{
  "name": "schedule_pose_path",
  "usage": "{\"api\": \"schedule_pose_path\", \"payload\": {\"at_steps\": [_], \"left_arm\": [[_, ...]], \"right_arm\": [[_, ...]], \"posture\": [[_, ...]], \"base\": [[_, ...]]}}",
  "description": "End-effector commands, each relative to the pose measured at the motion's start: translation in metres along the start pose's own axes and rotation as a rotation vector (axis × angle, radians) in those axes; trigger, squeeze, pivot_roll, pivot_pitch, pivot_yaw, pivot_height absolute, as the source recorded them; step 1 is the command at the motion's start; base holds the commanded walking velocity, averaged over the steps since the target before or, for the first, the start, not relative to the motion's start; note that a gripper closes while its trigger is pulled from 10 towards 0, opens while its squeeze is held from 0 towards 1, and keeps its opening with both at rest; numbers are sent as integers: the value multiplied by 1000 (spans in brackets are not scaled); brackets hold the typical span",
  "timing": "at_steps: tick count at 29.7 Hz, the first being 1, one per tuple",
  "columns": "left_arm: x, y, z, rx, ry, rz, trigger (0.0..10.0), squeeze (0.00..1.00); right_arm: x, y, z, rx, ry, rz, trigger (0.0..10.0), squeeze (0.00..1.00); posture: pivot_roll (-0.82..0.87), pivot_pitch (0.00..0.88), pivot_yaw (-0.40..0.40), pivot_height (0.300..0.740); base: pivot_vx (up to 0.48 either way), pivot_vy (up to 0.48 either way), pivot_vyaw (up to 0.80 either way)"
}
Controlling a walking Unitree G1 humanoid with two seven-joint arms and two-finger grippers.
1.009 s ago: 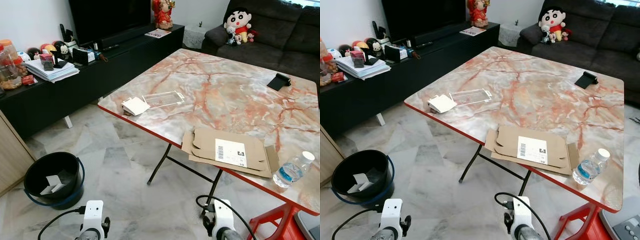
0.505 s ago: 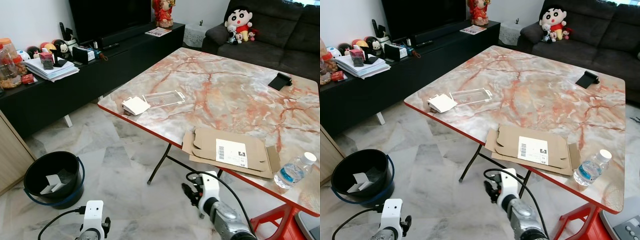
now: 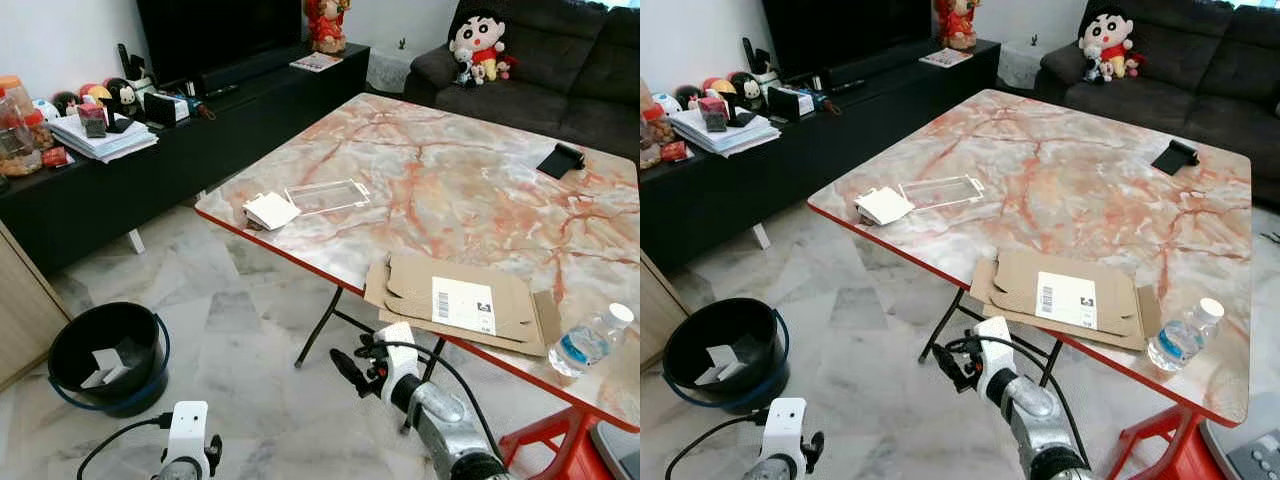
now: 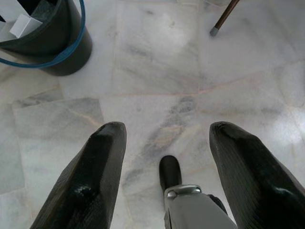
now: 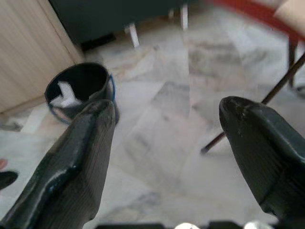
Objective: Picking trash to rubbish bin
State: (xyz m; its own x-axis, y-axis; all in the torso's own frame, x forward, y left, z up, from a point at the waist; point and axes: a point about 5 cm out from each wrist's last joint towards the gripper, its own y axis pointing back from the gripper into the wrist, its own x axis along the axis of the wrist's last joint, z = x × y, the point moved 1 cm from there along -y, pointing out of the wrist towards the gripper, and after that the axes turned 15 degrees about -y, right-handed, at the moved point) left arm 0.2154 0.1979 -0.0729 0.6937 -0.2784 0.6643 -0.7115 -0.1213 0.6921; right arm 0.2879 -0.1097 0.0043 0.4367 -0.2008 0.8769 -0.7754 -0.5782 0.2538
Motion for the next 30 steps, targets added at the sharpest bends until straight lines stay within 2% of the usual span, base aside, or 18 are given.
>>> {"api": "schedule_pose_path", "payload": {"at_steps": [1, 4, 5, 8, 12, 16, 18, 20, 25, 26, 27, 28, 29, 30], "left_arm": [[-4, 1, 3, -16, -2, -21, 10000, 0], [-4, 1, 4, -18, -1, -21, 10000, 0], [-4, 1, 4, -19, 1, -21, 10000, 0], [-4, 1, 4, -20, 2, -22, 10000, 0], [-5, 1, 5, -19, 4, -20, 10000, 0], [-4, 1, 4, -17, 5, -15, 10000, 0], [-3, 1, 4, -16, 5, -14, 10000, 0], [-2, 0, 4, -13, 5, -10, 10000, 0], [-1, 0, 3, -13, 5, -9, 10000, 0], [-1, 0, 3, -11, 4, -7, 10000, 0], [-1, 0, 3, -11, 4, -7, 10000, 0], [0, 0, 2, -10, 4, -7, 10000, 0], [0, 0, 2, -9, 4, -7, 10000, 0], [0, 0, 2, -9, 4, -7, 10000, 0]], "right_arm": [[15, 3, 3, 18, 30, 88, 10000, 0], [22, 5, -1, 71, 21, 138, 10000, 0], [23, 5, -5, 130, -40, 149, 10000, 0], [23, 5, -9, 174, -77, 150, 10000, 0], [36, 2, -11, 163, -74, 221, 10000, 0], [43, 0, -11, 141, -51, 247, 10000, 0], [47, -3, -7, 54, 41, 248, 10000, 0], [52, -4, -2, -26, 85, 275, 10000, 0], [54, -4, -1, -52, 80, 287, 10000, 0], [53, -6, -1, -77, 154, 261, 10000, 0], [53, -6, -1, -77, 154, 261, 10000, 0], [52, -9, -5, -81, 290, 225, 10000, 0], [51, -9, -8, -79, 343, 217, 10000, 0], [51, -9, -8, -79, 343, 217, 10000, 0]], "posture": [[5, 0, -49, 740], [1, 0, -53, 740], [1, 0, -53, 740], [1, 0, -53, 740], [0, 0, -53, 740], [1, 0, -52, 740], [2, 0, -52, 740], [6, 0, -52, 740], [6, 0, -52, 740], [9, 0, -53, 740], [9, 0, -53, 740], [9, 0, -52, 740], [9, 0, -52, 740], [9, 0, -52, 740]], "base": [[0, 0, 0], [0, 0, 0], [0, 0, 0], [0, 0, 0], [0, 0, 0], [0, 0, 0], [0, 0, 0], [0, 0, 0], [0, 0, 0], [0, 0, 0], [0, 0, 0], [0, 0, 0], [0, 0, 0], [0, 0, 0]]}}
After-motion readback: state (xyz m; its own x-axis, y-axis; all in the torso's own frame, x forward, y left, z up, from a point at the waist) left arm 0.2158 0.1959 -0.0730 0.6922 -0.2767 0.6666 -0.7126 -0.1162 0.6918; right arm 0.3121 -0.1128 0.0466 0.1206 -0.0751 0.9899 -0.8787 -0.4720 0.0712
